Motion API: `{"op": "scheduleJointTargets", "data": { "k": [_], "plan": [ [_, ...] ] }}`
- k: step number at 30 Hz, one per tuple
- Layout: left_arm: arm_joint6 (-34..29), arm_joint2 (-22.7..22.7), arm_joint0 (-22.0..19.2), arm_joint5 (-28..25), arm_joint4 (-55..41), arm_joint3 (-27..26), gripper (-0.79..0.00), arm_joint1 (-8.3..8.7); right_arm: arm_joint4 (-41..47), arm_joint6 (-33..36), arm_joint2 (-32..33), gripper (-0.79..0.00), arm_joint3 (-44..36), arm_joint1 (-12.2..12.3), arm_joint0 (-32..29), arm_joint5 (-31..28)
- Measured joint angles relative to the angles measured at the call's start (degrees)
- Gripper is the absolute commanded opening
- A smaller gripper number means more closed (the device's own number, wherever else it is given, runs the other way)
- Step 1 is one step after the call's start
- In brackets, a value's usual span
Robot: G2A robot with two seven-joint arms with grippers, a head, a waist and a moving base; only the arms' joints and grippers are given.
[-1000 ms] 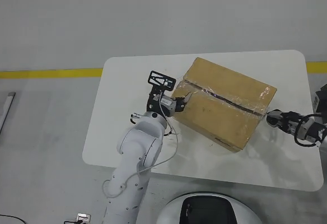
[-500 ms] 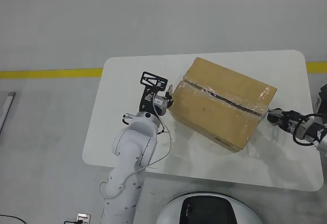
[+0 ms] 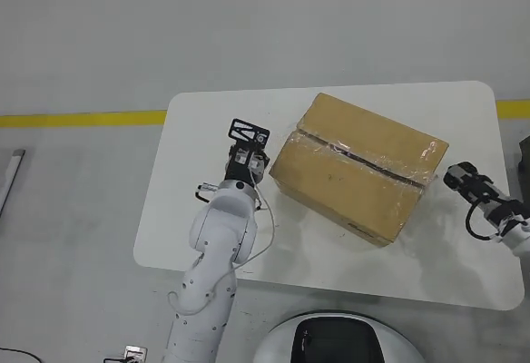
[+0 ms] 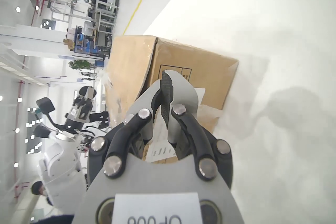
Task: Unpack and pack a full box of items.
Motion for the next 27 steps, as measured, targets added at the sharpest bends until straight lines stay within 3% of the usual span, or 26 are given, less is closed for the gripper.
{"op": "scheduleJointTargets", "data": {
  "k": [6, 14, 21, 27],
  "plan": [
    [-1.23, 0.17, -2.95, -2.5, 0.42, 6.17, -0.785, -0.07, -4.71, -3.9, -3.93, -0.785, 0.72, -0.75, 0.51, -0.09],
    [-1.79, 0.6, -3.5, -6.23, -5.4, 9.4, -0.785, -0.35, -6.96, -5.85, -7.62, -0.785, 2.94, -1.73, 2.51, -2.38],
    [-1.96, 0.88, -2.98, -9.8, -10.36, 8.16, -0.785, -0.37, -8.18, -4.0, -8.91, -0.785, 5.0, -2.27, 4.78, -4.2],
    [-5.13, 0.49, 0.07, -12.28, -13.11, 3.06, -0.785, -0.03, -8.64, -0.94, -7.6, -0.785, 6.15, -2.41, 5.81, -5.69]
  ]
}}
